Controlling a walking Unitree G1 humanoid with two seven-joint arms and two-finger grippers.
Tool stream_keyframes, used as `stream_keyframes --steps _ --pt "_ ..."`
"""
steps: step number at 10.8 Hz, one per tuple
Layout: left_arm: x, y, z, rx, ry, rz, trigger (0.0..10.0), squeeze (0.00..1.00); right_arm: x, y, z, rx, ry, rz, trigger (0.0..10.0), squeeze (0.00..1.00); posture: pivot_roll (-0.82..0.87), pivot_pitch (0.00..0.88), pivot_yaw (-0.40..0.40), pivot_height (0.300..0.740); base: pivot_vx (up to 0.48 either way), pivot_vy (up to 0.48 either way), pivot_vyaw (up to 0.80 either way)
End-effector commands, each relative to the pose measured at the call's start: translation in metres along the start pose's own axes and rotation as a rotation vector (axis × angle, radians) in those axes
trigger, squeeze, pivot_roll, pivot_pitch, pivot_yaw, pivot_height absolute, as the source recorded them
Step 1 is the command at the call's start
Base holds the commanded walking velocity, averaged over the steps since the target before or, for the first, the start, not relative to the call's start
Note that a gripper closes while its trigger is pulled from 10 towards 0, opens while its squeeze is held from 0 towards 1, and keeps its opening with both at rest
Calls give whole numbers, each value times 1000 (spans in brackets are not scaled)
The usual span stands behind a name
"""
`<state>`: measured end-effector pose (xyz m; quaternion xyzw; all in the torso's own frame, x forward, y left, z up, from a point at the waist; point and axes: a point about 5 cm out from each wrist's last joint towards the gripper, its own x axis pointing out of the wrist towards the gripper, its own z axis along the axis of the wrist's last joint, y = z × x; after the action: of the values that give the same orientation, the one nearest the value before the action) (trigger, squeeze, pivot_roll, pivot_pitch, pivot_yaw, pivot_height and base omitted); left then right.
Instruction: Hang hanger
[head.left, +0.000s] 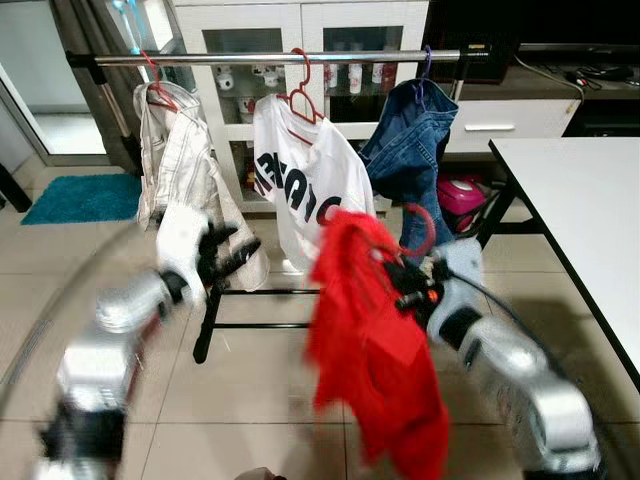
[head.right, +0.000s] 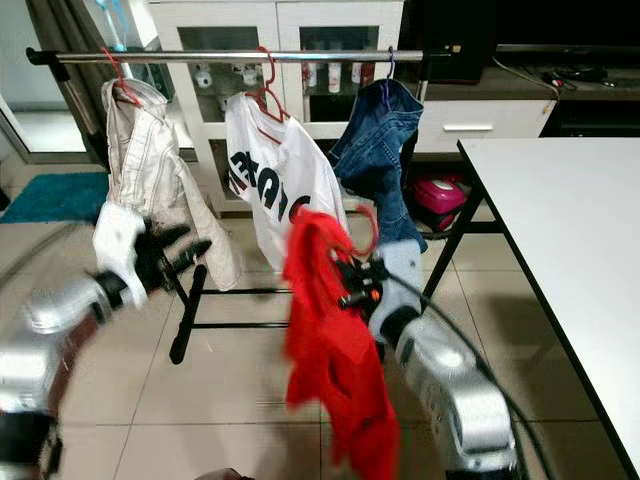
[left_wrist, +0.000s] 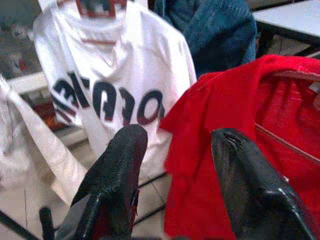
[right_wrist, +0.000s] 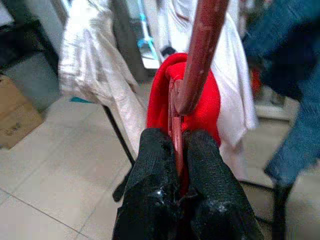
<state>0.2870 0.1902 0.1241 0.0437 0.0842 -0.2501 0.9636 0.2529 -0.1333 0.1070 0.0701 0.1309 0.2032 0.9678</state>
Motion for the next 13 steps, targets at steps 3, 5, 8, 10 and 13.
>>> stream_keyframes --steps 3,5,8,10,13 --pt "-9 -16 4 44 -51 44 10000 0 -17 16 8 -100 -60 46 10000 0 -81 0 59 740 0 0 0" --pt "-14 -22 11 32 -94 82 10000 0 -17 15 13 -88 -93 36 10000 0 -64 0 37 740 127 0 400" --pt "-14 -31 14 56 -65 69 10000 0 -10 30 19 -116 -99 133 10000 0 -53 0 28 740 306 0 267" --pt "-18 -25 12 67 -50 101 10000 0 -6 32 23 -126 -116 129 10000 0 -52 0 32 740 326 0 0" --pt "-23 -20 11 46 -46 136 10000 0 -4 31 27 -154 -118 127 10000 0 -52 0 33 740 350 0 454"
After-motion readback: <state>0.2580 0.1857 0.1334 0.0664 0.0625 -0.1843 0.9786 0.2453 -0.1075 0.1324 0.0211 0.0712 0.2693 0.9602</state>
